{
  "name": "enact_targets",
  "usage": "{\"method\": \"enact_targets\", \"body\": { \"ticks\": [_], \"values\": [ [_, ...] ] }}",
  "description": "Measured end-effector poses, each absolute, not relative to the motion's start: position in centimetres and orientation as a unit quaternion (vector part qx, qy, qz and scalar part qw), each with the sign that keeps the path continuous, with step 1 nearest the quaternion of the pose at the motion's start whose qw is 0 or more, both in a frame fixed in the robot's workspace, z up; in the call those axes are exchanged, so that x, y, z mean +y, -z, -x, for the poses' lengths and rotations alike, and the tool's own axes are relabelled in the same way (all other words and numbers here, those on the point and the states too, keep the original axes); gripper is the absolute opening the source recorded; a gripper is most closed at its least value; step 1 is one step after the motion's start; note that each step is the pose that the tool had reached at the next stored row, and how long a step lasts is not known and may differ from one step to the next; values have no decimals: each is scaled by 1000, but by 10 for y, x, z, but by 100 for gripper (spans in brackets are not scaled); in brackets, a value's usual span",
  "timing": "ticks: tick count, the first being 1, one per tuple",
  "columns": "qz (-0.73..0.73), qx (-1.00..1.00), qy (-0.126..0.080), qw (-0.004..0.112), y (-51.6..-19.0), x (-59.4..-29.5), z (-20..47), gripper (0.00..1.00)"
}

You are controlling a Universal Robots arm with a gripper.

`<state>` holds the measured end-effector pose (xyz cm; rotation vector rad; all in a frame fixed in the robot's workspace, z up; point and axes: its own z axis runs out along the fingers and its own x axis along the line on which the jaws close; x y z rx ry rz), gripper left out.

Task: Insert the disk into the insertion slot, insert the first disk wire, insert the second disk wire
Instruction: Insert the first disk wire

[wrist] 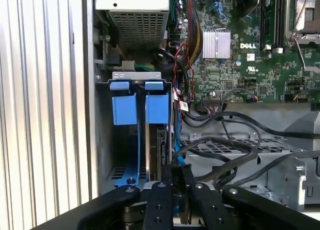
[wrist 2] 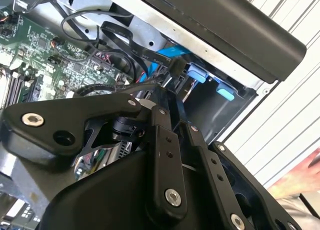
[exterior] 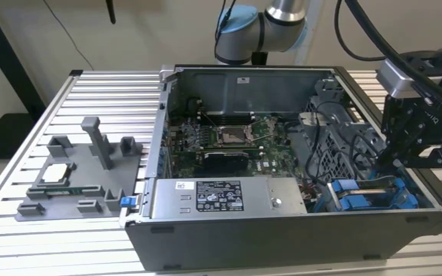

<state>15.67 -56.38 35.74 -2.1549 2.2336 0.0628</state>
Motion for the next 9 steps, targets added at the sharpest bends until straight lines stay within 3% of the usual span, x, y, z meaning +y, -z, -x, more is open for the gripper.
{"method": "enact_targets", "body": {
  "ticks": [9],
  "values": [
    [692, 722, -25, 11, -357, -576, -158, 0]
  ]
}}
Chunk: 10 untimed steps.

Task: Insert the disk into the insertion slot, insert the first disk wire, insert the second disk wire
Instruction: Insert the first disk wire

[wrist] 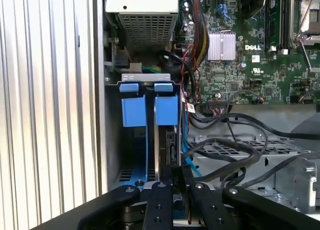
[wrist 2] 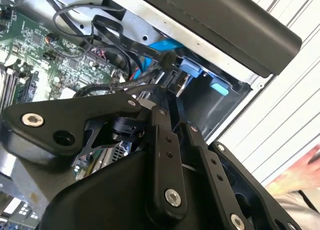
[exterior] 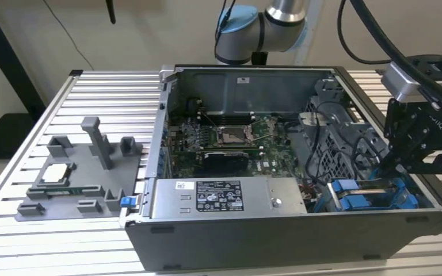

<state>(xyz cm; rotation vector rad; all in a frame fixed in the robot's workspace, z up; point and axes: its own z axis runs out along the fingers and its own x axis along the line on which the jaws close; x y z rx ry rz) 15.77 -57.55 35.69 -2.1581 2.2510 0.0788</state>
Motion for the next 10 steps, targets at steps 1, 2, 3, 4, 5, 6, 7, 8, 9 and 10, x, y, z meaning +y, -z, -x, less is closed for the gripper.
{"method": "enact_targets", "body": {
  "ticks": [1, 2, 3, 4, 5, 6, 7, 8, 9, 10],
  "values": [
    [692, 722, -26, 10, -357, -577, -158, 0],
    [691, 722, -26, 9, -356, -577, -158, 0],
    [690, 723, -25, 9, -356, -577, -158, 0],
    [689, 724, -25, 8, -355, -577, -158, 0],
    [688, 725, -25, 7, -354, -577, -158, 0],
    [687, 726, -24, 7, -354, -577, -158, 0],
    [687, 727, -23, 6, -353, -578, -158, 0],
    [686, 727, -23, 5, -353, -577, -159, 0],
    [686, 727, -23, 5, -353, -578, -159, 0],
    [686, 728, -22, 4, -352, -578, -159, 0]
  ]
}}
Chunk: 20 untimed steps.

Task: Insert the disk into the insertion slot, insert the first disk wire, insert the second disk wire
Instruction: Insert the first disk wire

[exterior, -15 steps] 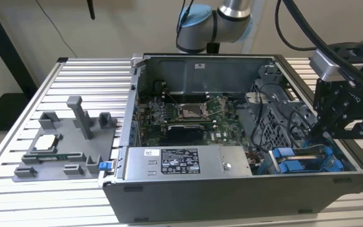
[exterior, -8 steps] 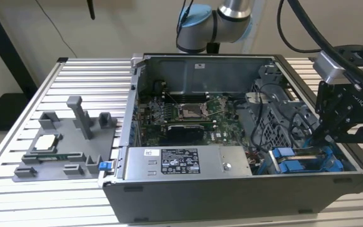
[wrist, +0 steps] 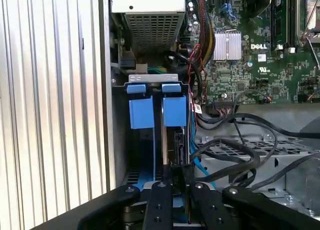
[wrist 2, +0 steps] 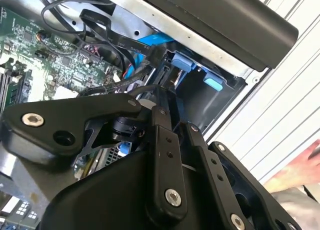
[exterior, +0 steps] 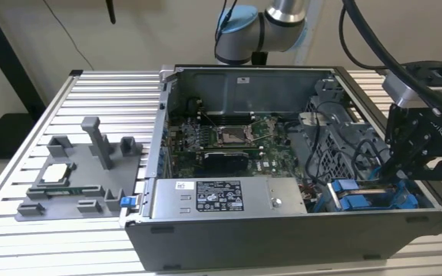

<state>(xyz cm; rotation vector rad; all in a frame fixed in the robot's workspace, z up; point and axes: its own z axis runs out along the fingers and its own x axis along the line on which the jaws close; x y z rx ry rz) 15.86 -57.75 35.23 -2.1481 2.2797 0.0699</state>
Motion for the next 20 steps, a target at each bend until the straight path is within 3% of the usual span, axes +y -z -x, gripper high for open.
{"method": "enact_targets", "body": {
  "ticks": [20],
  "values": [
    [687, 726, -23, 5, -342, -570, -160, 0]
  ]
}}
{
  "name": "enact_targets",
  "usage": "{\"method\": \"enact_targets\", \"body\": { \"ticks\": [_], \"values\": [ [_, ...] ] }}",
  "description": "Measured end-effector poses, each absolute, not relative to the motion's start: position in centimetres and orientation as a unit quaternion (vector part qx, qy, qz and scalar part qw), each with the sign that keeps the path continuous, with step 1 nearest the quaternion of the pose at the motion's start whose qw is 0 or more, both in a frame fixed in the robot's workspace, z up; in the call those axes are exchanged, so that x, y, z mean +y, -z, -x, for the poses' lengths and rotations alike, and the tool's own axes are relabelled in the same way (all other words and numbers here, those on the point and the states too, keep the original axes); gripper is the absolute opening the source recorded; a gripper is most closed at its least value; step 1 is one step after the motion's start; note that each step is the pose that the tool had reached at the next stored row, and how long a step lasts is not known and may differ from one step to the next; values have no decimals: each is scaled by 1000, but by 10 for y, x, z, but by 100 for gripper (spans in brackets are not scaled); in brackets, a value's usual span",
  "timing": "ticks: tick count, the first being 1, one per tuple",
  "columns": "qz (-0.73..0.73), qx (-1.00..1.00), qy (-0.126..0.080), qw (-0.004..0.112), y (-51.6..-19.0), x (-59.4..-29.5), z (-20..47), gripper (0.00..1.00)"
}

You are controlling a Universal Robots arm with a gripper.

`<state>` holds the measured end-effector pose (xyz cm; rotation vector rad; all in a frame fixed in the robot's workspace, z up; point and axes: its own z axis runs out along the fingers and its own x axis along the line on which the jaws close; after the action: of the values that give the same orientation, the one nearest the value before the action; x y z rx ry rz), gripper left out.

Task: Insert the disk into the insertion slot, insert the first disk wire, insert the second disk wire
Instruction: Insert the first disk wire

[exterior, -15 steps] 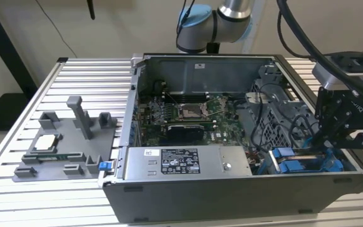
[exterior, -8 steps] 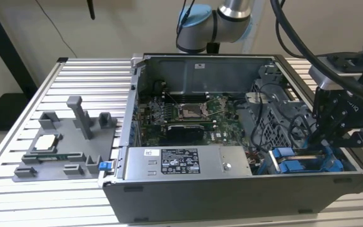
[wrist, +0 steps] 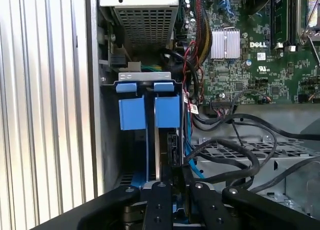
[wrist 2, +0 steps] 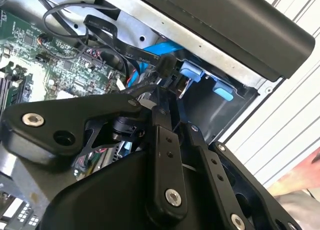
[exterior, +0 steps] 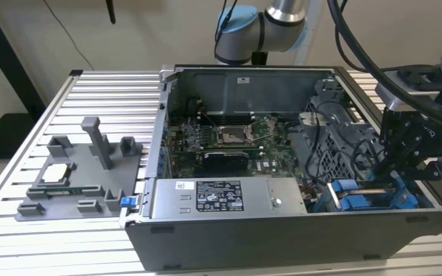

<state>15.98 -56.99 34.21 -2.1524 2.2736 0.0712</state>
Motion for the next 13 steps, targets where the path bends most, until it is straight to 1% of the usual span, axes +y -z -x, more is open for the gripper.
{"method": "enact_targets", "body": {
  "ticks": [13],
  "values": [
    [690, 724, -25, 7, -337, -569, -164, 0]
  ]
}}
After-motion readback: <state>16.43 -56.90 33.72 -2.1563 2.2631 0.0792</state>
